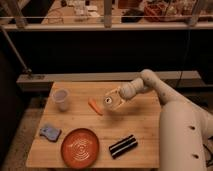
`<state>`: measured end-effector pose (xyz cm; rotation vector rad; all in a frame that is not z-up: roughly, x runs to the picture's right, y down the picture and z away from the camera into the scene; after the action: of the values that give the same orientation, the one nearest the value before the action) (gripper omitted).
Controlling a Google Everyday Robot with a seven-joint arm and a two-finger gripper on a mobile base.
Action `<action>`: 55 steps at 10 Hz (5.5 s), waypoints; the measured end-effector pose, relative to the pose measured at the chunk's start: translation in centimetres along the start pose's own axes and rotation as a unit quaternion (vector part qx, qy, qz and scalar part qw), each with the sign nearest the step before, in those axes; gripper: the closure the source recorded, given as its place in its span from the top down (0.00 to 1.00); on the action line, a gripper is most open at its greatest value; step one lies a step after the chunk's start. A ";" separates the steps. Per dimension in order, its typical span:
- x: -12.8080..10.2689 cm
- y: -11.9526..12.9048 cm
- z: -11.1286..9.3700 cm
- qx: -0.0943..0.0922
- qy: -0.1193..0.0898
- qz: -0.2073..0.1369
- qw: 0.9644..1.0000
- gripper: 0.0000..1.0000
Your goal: Stand the bottle upright
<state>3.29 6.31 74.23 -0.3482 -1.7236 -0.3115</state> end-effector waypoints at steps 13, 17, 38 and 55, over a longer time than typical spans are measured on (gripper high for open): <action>-1.1 -1.8 0.7 0.013 -0.001 -0.053 0.999 0.05; -1.2 -2.2 1.0 0.019 0.001 -0.065 0.998 0.05; -0.7 -2.5 2.7 0.046 -0.010 -0.115 0.992 0.05; -1.7 0.7 1.0 0.046 -0.011 -0.102 0.994 0.05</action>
<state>2.90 7.22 72.36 -0.1079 -1.7928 -0.3762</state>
